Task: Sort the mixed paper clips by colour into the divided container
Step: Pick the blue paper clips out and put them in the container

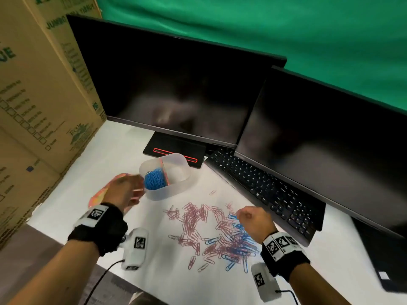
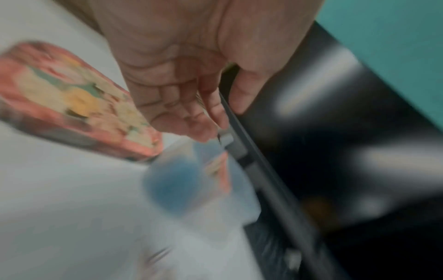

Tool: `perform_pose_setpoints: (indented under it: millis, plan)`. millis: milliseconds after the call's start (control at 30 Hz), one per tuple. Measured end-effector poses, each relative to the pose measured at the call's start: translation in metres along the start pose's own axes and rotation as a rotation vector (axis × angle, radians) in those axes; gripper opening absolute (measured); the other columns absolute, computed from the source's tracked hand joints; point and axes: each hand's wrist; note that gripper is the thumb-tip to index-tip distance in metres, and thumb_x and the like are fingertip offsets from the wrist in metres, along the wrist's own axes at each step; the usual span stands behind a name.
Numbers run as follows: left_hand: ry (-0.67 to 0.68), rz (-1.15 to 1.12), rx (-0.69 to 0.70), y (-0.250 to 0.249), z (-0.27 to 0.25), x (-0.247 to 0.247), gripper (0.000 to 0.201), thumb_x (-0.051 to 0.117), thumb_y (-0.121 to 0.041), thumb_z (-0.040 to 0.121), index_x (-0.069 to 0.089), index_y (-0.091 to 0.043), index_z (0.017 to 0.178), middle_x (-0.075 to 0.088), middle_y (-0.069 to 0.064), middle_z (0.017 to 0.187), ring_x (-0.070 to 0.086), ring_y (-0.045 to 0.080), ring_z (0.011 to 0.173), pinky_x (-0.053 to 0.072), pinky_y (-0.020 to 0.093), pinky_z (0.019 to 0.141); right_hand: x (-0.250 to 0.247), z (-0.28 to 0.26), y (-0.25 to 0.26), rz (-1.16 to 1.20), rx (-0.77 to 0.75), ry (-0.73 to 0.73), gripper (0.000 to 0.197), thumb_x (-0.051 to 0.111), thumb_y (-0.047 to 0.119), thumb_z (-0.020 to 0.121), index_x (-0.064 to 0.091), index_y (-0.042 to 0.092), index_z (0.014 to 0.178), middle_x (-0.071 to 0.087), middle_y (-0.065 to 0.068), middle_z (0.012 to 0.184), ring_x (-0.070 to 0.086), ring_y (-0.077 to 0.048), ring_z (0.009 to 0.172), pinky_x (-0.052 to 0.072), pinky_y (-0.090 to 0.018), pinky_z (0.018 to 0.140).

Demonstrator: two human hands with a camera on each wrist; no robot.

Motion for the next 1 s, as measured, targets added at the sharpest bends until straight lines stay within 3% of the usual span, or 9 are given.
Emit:
perform_pose_setpoints:
  millis: [67, 167, 233, 400, 567, 767, 833, 933, 1000]
  plan:
    - [0.064, 0.294, 0.109, 0.026, -0.008, 0.010, 0.009, 0.057, -0.010, 0.086, 0.064, -0.013, 0.084, 0.065, 0.010, 0.087, 0.057, 0.022, 0.066, 0.043, 0.027, 0.060, 0.009, -0.008, -0.018, -0.144, 0.022, 0.012, 0.024, 0.049, 0.027, 0.093, 0.070, 0.019, 0.102, 0.071, -0.004, 0.103, 0.064, -0.024, 0.095, 0.053, -0.030, 0.084]
    - [0.291, 0.791, 0.288, 0.065, -0.026, 0.047, 0.005, 0.068, -0.021, 0.076, 0.063, -0.023, 0.076, 0.067, -0.001, 0.083, 0.062, 0.019, 0.077, 0.050, 0.028, 0.073, 0.021, -0.023, -0.037, -0.162, 0.102, 0.038, 0.030, 0.054, 0.026, 0.089, 0.060, 0.023, 0.118, 0.063, -0.004, 0.118, 0.060, -0.023, 0.106, 0.050, -0.031, 0.091]
    - [0.386, 0.968, 0.349, 0.086, -0.035, 0.072, 0.011, 0.066, -0.019, 0.075, 0.059, -0.027, 0.077, 0.066, -0.006, 0.082, 0.060, 0.016, 0.079, 0.047, 0.024, 0.074, 0.027, -0.031, -0.043, -0.164, 0.112, 0.038, 0.029, 0.056, 0.023, 0.088, 0.058, 0.023, 0.117, 0.059, -0.004, 0.117, 0.059, -0.024, 0.106, 0.049, -0.031, 0.089]
    - [0.447, 1.173, 0.437, 0.114, -0.038, 0.109, 0.018, 0.057, -0.016, 0.078, 0.063, -0.028, 0.091, 0.066, -0.003, 0.097, 0.061, 0.018, 0.088, 0.051, 0.027, 0.080, 0.038, -0.049, -0.051, -0.181, 0.018, 0.040, 0.025, 0.054, 0.013, 0.086, 0.063, 0.020, 0.108, 0.064, -0.002, 0.113, 0.061, -0.022, 0.102, 0.049, -0.028, 0.086]
    - [0.483, 1.350, 0.530, 0.120, -0.031, 0.135, 0.027, 0.057, -0.026, 0.086, 0.063, -0.024, 0.112, 0.060, 0.002, 0.117, 0.060, 0.024, 0.106, 0.049, 0.031, 0.091, 0.048, -0.067, -0.055, -0.224, -0.178, 0.034, 0.023, 0.056, 0.020, 0.087, 0.065, 0.026, 0.107, 0.062, 0.005, 0.115, 0.061, -0.018, 0.104, 0.048, -0.024, 0.087]
    - [0.483, 1.510, 0.570, 0.116, -0.029, 0.148, 0.020, 0.055, -0.021, 0.087, 0.064, -0.016, 0.104, 0.061, 0.006, 0.110, 0.061, 0.028, 0.098, 0.053, 0.035, 0.083, 0.064, -0.076, -0.068, -0.338, -0.298, 0.055, 0.038, 0.056, 0.032, 0.090, 0.056, 0.030, 0.128, 0.052, 0.004, 0.132, 0.049, -0.018, 0.123, 0.046, -0.031, 0.097]
    - [0.475, 1.487, 0.561, 0.115, -0.029, 0.147, 0.019, 0.055, -0.019, 0.085, 0.063, -0.015, 0.103, 0.060, 0.007, 0.109, 0.061, 0.028, 0.097, 0.053, 0.036, 0.083, 0.069, -0.077, -0.068, -0.366, -0.382, 0.005, 0.032, 0.063, 0.029, 0.085, 0.064, 0.027, 0.117, 0.061, 0.000, 0.120, 0.058, -0.022, 0.112, 0.053, -0.032, 0.086]
    - [0.432, 1.331, 0.567, 0.111, -0.031, 0.143, 0.014, 0.051, -0.016, 0.085, 0.061, -0.015, 0.095, 0.062, 0.007, 0.102, 0.060, 0.027, 0.092, 0.052, 0.034, 0.079, 0.072, -0.071, -0.068, -0.362, -0.481, -0.103, 0.013, 0.075, 0.021, 0.071, 0.070, 0.025, 0.081, 0.062, 0.001, 0.083, 0.066, -0.023, 0.074, 0.052, -0.026, 0.052]
    - [0.415, 1.172, 0.562, 0.110, -0.034, 0.140, 0.013, 0.051, -0.011, 0.084, 0.061, -0.017, 0.089, 0.065, 0.006, 0.092, 0.061, 0.027, 0.086, 0.050, 0.029, 0.074, 0.071, -0.066, -0.065, -0.367, -0.513, -0.134, 0.009, 0.074, 0.020, 0.073, 0.066, 0.024, 0.073, 0.058, 0.002, 0.078, 0.063, -0.022, 0.069, 0.049, -0.025, 0.050]
Point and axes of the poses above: each hand's wrist, its own z-axis towards the middle knuckle, its own x-axis out of the palm, y = z × x
